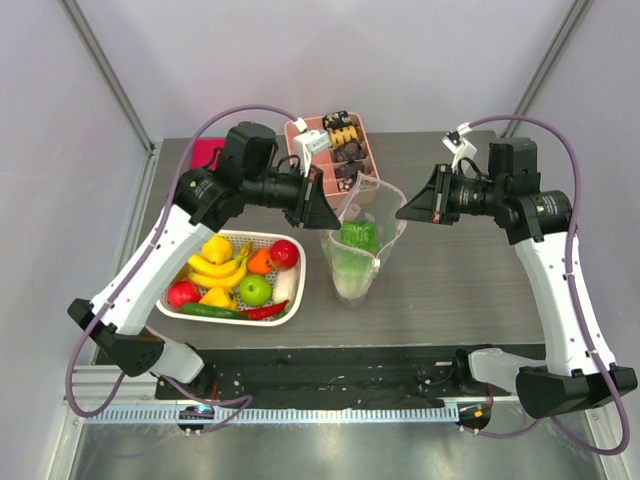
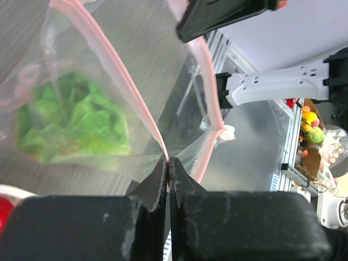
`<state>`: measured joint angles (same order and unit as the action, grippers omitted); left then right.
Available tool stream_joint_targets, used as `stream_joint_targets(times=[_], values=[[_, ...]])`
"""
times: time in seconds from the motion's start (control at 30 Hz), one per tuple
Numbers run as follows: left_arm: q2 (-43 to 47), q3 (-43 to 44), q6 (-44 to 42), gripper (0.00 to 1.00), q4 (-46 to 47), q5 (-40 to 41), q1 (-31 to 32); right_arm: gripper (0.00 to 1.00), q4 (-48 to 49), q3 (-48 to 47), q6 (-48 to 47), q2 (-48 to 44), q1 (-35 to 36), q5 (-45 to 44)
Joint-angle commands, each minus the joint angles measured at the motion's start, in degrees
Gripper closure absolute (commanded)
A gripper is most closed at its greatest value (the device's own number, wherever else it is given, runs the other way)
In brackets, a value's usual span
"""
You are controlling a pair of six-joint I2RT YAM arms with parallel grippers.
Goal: Place the food in the zip-top bag and seal the zipper
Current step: Adjust the zipper food storage bag at the center of the board.
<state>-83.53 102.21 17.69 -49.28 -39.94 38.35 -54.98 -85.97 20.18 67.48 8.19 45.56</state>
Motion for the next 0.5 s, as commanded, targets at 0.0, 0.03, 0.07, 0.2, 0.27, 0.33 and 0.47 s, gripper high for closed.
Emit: stream_joint_targets(times=[0.0,0.03,0.07,0.2,0.27,0.33,0.47], values=[[-0.5,-1.74,-3.37,1.0,-3.37,2.14,0.06,0.99,0.22,0.36,-1.38,-1.21,0.16,-0.56],[-0.76,-2.36,-3.89,1.0,-3.46,3.46,-0.03,0.99,0.49,1.76,-1.46,-1.21,0.25,-0.56],[-1.11,-2.54,-4.59,1.0,-3.81,3.38,-0.03,0.99,0.4,2.21,-1.29,-0.95,0.25,-0.3],[-0.85,-1.67,-4.69,1.0,-3.46,3.11,-0.38,0.99,0.14,0.47,-1.9,-1.13,0.25,-0.29],[-0.41,-1.93,-4.51,0.98,-2.93,3.9,-2.12,0.99,-0.13,-0.07,-1.9,-1.04,0.25,-0.65],[-0.67,-1.32,-5.64,0.6,-5.2,4.26,-3.8,0.99,-0.21,0.02,-1.99,-0.95,0.25,-1.7],[2.12,-1.05,-12.23,0.1,-10.48,2.61,-12.05,0.99,-0.74,1.42,-2.69,-1.3,0.16,-3.55]])
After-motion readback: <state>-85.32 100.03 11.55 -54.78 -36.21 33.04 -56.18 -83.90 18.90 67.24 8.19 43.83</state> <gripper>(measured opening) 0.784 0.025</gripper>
